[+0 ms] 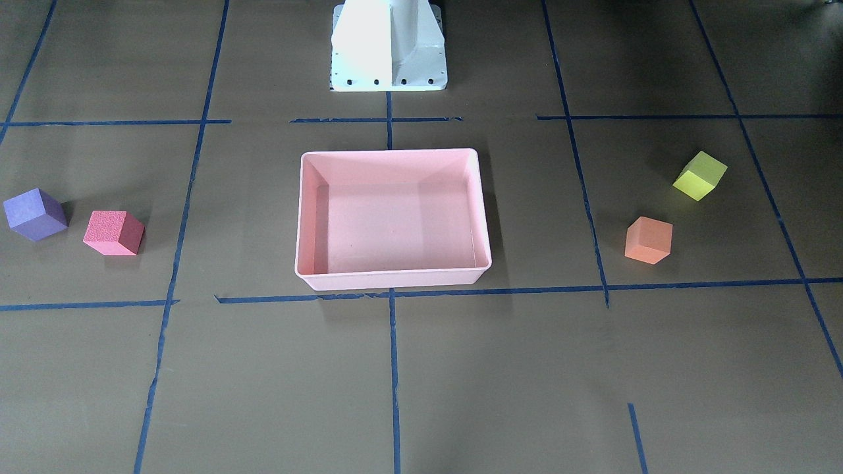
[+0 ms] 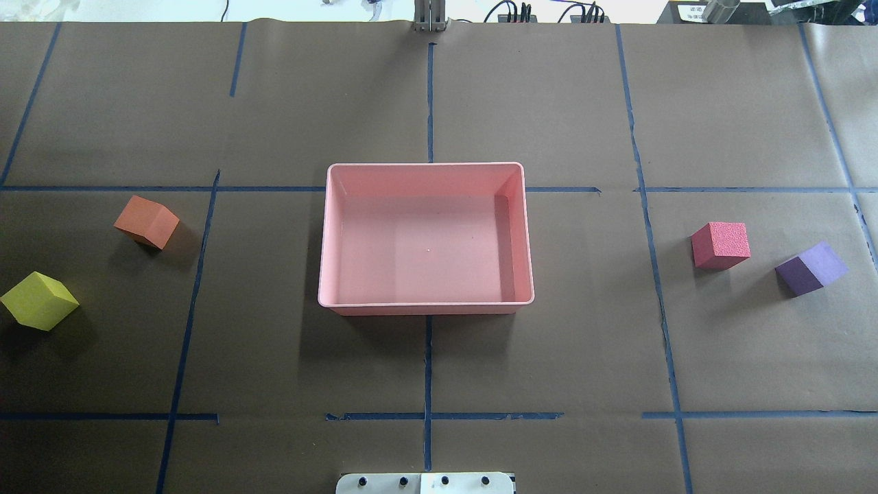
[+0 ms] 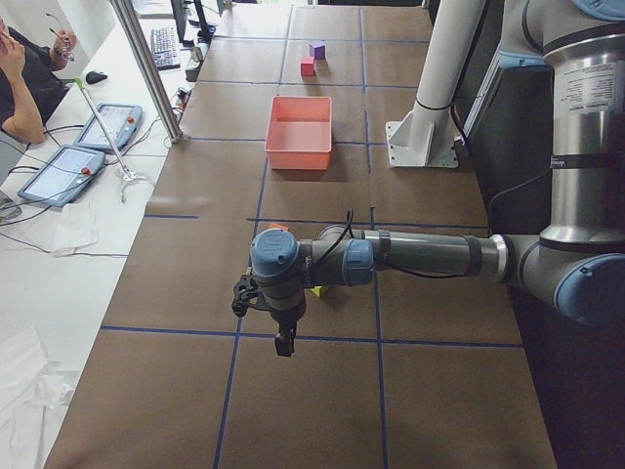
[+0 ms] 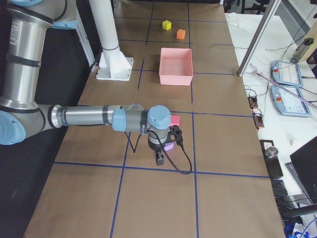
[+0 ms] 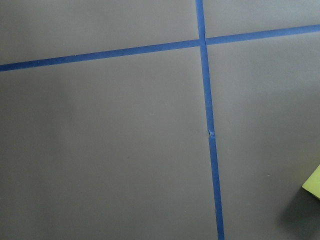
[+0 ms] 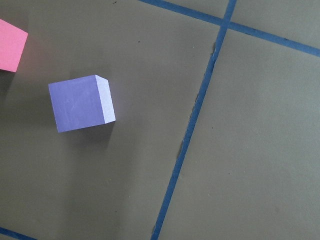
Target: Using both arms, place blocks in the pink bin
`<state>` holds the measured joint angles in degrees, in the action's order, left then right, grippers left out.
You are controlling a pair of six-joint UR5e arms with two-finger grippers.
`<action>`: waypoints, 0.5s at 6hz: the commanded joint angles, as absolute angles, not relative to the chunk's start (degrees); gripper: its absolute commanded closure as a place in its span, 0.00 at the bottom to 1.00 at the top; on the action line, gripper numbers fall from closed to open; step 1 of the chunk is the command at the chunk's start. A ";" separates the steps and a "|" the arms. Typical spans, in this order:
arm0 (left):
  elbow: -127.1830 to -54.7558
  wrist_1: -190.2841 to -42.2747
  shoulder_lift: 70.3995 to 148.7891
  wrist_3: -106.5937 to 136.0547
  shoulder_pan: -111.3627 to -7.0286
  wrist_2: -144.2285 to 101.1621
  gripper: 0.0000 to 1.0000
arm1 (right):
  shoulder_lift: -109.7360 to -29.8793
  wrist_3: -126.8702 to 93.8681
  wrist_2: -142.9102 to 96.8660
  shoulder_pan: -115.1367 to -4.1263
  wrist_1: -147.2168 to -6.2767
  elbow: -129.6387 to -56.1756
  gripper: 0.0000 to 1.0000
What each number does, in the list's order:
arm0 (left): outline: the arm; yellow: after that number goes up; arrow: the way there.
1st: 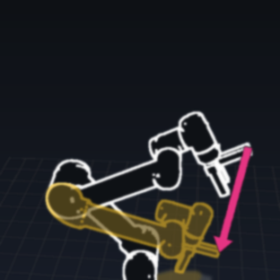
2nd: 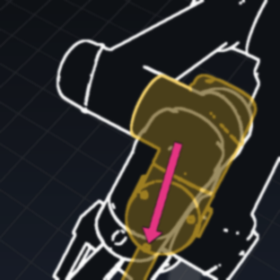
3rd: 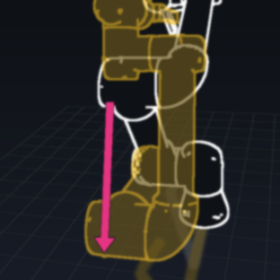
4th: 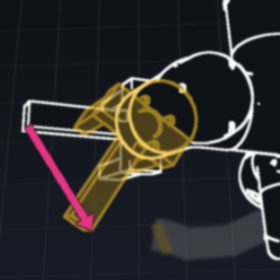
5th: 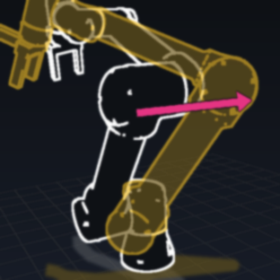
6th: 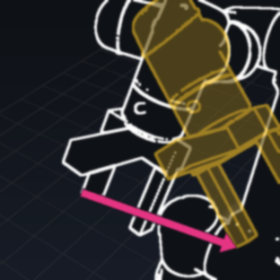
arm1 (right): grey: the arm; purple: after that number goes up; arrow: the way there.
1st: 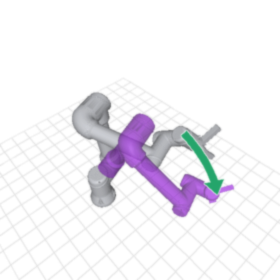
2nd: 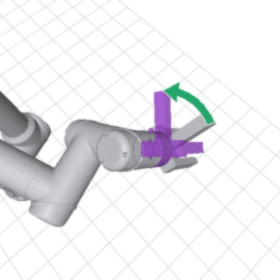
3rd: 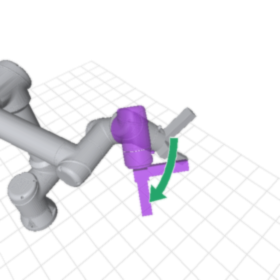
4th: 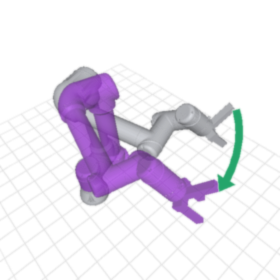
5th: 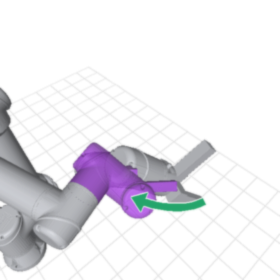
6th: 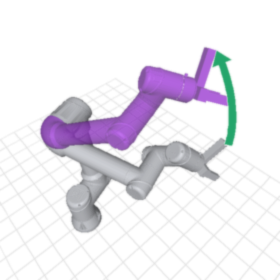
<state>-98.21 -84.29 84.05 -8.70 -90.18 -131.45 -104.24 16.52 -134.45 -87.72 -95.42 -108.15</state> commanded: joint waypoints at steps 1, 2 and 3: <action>-98.09 -84.20 84.11 -8.01 -89.13 -131.40 0.00 | -104.50 16.52 -134.56 -87.80 -95.36 -107.93 0.00; -98.26 -84.20 83.94 -8.00 -89.12 -131.40 0.00 | -105.20 16.44 -134.65 -87.80 -94.93 -108.02 0.00; -98.35 -84.29 83.94 -8.00 -89.12 -131.48 0.00 | -106.08 16.35 -134.56 -87.80 -94.57 -108.28 0.00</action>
